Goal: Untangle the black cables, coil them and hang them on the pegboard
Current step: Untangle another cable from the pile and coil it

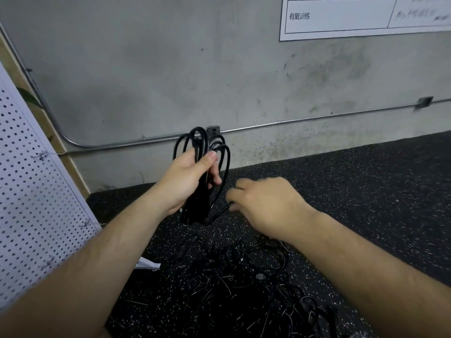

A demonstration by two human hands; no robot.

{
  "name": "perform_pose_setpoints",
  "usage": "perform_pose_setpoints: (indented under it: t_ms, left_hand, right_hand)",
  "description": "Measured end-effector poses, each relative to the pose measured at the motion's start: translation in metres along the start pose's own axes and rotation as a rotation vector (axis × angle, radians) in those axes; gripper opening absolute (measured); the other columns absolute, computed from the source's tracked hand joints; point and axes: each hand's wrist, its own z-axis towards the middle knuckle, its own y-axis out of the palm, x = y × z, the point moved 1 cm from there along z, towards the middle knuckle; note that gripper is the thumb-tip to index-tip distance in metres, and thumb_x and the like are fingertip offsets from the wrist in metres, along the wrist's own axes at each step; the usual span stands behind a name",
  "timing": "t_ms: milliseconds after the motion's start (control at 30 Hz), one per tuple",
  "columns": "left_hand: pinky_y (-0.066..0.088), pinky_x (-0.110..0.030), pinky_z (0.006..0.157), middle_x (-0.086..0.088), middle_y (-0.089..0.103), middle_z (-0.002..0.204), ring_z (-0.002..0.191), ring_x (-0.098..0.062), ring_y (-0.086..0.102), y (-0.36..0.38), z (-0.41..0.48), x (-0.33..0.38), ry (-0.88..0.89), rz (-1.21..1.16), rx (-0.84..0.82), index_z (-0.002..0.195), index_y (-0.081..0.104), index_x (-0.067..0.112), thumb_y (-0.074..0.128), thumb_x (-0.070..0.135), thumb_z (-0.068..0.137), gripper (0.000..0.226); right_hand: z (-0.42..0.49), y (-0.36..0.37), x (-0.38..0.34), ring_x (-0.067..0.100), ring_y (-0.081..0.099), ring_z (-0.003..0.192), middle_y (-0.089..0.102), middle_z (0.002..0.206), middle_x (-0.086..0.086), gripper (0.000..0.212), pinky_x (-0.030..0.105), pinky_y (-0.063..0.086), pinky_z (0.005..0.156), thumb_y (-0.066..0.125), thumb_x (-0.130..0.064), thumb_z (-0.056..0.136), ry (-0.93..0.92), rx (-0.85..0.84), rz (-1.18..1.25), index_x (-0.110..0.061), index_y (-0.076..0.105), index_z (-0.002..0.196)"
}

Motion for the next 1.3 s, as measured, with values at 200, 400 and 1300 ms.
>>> perform_pose_setpoints:
  t_ms: [200,400,1300]
  left_hand:
    - [0.053,-0.036,0.073,0.009,0.073,0.083,0.077,-0.012,0.066,0.016,-0.008,-0.002,-0.020,0.098,-0.052,0.103,0.067,0.022,0.054,0.036,0.102,0.019]
    - [0.052,-0.035,0.067,-0.004,0.070,0.074,0.066,-0.020,0.065,0.022,-0.009,-0.006,-0.116,0.101,-0.185,0.096,0.061,0.019,0.053,0.031,0.105,0.018]
    - [0.052,-0.029,0.074,0.011,0.064,0.098,0.087,-0.011,0.064,0.028,0.003,-0.013,0.009,0.912,-0.232,0.097,0.054,0.035,0.076,0.029,0.088,0.025]
  right_hand:
    - [0.003,-0.017,0.019,0.027,0.066,0.058,0.068,0.067,0.003,0.063,0.034,0.049,0.058,0.083,-0.070,0.058,0.198,0.532,-0.129,-0.012,0.065,0.077]
    - [0.008,-0.013,0.025,0.030,0.065,0.065,0.065,0.086,0.005,0.075,0.038,0.049,0.060,0.081,-0.073,0.056,0.144,0.608,-0.109,-0.011,0.064,0.095]
    - [-0.015,0.011,0.069,0.013,0.063,0.070,0.067,0.083,0.000,0.010,0.021,0.047,0.055,0.068,-0.024,0.094,0.429,-0.048,0.779,-0.022,0.060,0.090]
